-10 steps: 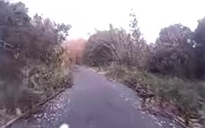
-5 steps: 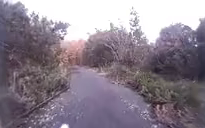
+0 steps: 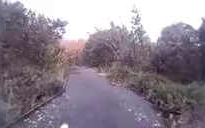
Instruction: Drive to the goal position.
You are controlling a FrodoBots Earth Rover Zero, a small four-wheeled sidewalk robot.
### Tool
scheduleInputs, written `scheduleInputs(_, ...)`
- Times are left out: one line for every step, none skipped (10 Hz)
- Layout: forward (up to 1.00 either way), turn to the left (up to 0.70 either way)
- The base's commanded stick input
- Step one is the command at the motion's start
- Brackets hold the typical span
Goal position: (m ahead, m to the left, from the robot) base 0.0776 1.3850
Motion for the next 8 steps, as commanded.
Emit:
scheduleInputs(0.70, 0.00)
scheduleInputs(0.70, 0.00)
scheduleInputs(0.70, 0.00)
scheduleInputs(0.70, 0.00)
scheduleInputs(0.70, 0.13)
scheduleInputs(0.70, 0.35)
scheduleInputs(0.70, 0.35)
scheduleInputs(0.70, 0.35)
